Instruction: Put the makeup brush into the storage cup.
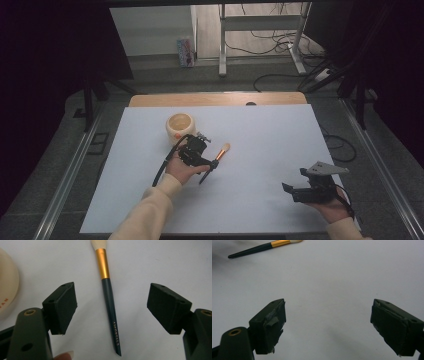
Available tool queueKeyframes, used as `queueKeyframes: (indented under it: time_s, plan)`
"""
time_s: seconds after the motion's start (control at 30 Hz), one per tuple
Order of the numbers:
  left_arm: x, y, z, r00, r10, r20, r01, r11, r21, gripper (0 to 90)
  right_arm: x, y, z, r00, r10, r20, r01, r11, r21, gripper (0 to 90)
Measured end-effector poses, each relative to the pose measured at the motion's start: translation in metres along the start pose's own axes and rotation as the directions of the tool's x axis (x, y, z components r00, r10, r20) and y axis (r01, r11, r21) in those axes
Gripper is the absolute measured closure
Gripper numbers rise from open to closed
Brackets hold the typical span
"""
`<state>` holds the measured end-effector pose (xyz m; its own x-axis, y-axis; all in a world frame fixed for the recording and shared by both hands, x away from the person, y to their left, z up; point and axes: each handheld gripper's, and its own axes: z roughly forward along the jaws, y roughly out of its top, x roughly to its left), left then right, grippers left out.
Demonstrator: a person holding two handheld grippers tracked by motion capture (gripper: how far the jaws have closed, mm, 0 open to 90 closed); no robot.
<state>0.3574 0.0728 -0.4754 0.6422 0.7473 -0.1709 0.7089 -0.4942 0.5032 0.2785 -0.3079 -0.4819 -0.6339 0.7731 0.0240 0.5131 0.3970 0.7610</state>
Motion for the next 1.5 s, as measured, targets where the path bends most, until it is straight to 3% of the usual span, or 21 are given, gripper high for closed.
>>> queueKeyframes:
  time_s: [0.47,0.87,1.5]
  plan:
    - [0.003,0.011,0.015,1.0000,-0.001,0.003,0.001,0.9990,0.044,24.4,-0.001,-0.001,0.001,1.0000,0.001,0.000,-0.001,1.000,0.005,13.1]
    - [-0.002,0.020,0.021,0.9999,0.007,0.011,-0.008,0.9986,0.053,24.4,-0.001,-0.001,0.001,1.0000,-0.001,0.002,0.001,1.000,0.004,13.1]
    - [0.001,0.022,0.036,0.9995,0.012,0.031,-0.016,0.9942,0.106,25.7,-0.002,-0.001,0.002,1.0000,-0.004,0.000,0.004,1.000,0.008,13.2]
